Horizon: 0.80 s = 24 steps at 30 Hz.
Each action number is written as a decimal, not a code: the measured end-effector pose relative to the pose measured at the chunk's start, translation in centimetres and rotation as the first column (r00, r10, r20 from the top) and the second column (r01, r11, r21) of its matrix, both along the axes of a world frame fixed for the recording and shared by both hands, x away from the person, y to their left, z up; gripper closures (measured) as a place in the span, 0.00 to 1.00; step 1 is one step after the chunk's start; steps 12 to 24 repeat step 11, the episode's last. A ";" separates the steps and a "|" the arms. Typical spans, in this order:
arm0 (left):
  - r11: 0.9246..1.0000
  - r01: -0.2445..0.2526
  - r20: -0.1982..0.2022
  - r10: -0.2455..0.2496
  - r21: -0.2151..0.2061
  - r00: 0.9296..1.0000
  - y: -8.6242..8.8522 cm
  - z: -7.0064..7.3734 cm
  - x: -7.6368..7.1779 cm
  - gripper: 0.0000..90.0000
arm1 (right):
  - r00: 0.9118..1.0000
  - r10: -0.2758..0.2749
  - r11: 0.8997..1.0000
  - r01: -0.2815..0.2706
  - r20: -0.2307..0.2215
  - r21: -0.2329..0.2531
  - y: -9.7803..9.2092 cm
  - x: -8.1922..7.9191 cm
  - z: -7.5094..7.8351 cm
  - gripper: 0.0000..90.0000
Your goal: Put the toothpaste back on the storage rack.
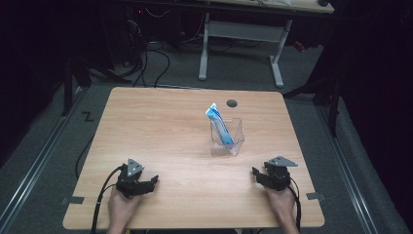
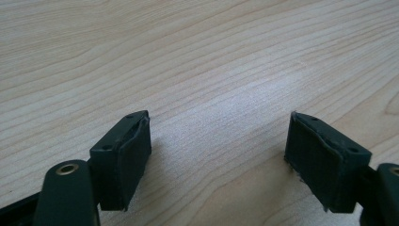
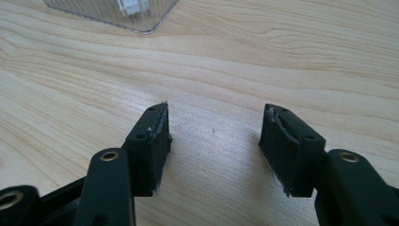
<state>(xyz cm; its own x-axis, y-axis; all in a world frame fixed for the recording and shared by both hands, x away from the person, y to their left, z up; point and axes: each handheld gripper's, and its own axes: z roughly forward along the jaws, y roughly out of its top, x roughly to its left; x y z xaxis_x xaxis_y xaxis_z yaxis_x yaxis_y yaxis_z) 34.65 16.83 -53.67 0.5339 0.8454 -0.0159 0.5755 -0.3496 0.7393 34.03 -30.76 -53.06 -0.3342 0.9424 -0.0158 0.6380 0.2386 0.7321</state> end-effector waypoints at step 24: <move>1.000 -0.001 0.000 0.001 -0.001 1.000 0.0 0.0 0.0 0.26 | 1.000 0.006 1.000 -0.006 -0.001 0.000 0.0 0.0 0.0 0.46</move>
